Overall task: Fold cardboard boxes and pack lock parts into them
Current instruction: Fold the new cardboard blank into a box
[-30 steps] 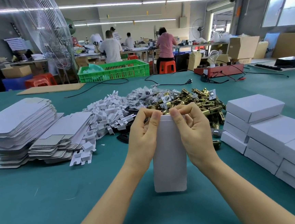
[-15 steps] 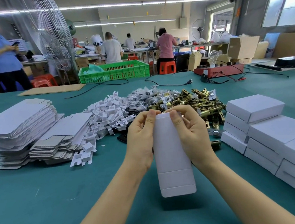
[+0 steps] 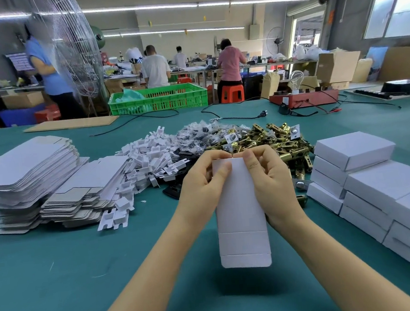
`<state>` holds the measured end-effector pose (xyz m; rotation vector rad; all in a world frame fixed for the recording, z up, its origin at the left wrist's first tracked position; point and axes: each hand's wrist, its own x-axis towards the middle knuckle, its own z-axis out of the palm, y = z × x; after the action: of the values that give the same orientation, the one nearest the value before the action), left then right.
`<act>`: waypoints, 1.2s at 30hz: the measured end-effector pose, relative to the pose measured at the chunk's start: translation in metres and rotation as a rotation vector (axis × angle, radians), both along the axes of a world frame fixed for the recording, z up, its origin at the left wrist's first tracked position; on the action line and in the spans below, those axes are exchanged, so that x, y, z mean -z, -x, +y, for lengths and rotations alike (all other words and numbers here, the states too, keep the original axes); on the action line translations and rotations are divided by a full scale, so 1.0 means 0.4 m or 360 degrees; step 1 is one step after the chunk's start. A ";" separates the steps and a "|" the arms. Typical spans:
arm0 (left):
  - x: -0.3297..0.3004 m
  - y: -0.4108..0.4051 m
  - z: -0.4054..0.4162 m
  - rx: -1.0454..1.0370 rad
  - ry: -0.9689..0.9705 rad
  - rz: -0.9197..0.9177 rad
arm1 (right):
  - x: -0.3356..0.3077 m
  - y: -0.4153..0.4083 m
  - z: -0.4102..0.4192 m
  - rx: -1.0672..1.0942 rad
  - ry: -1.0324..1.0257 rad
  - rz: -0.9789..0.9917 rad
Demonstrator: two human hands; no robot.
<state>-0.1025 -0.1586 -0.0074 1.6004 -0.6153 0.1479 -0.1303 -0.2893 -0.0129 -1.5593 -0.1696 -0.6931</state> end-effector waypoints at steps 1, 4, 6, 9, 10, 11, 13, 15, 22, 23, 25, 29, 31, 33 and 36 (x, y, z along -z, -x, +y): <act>-0.003 -0.004 0.004 -0.0048 -0.0103 -0.0083 | 0.003 -0.002 0.002 0.0009 0.0048 0.0019; -0.012 -0.015 0.020 -0.0237 -0.0095 -0.0236 | 0.014 -0.007 0.007 0.0116 0.0237 0.0095; -0.024 -0.018 0.037 -0.0435 0.0074 -0.0380 | 0.018 -0.006 0.006 0.0315 0.0321 0.0114; -0.034 -0.017 0.047 -0.0648 0.0030 -0.0844 | 0.008 -0.011 -0.005 0.0312 0.0191 0.0474; -0.028 -0.016 0.040 -0.0654 -0.0054 -0.0994 | 0.002 -0.015 -0.011 0.0128 -0.0034 0.0710; -0.016 -0.014 0.026 -0.0641 -0.0137 -0.1130 | -0.002 -0.017 -0.018 -0.0118 -0.0276 0.0922; 0.026 -0.004 -0.011 -0.0553 -0.0251 -0.1357 | 0.000 -0.020 -0.030 -0.0596 -0.0665 0.1159; 0.077 0.009 -0.042 -0.0385 -0.0330 -0.1508 | 0.004 -0.018 -0.042 -0.0919 -0.0983 0.1220; 0.144 0.008 -0.024 -0.0394 -0.0489 -0.1406 | 0.028 -0.022 -0.070 -0.0855 -0.1084 0.0965; 0.145 0.009 -0.022 -0.0473 -0.0411 -0.1316 | 0.029 -0.022 -0.067 -0.0855 -0.1065 0.0904; 0.142 0.002 -0.020 -0.0684 -0.0153 -0.1032 | 0.029 -0.025 -0.059 -0.0809 -0.0955 0.0791; 0.121 -0.021 -0.006 -0.0350 0.0423 0.0110 | 0.040 -0.026 -0.032 -0.0674 -0.0559 0.0730; 0.132 -0.044 0.007 -0.0184 0.0515 0.0430 | 0.044 -0.024 -0.017 -0.0585 -0.0370 0.0768; 0.142 -0.061 0.017 -0.0121 0.0530 0.0581 | 0.042 -0.022 -0.009 -0.0499 -0.0219 0.0812; 0.151 -0.080 0.028 -0.0121 0.0616 0.0690 | 0.036 -0.021 -0.002 -0.0441 0.0021 0.0839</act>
<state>-0.0704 -0.1474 -0.0679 1.2264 -0.1740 -0.0259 -0.1220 -0.2902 -0.0274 -1.6393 0.0059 -0.0537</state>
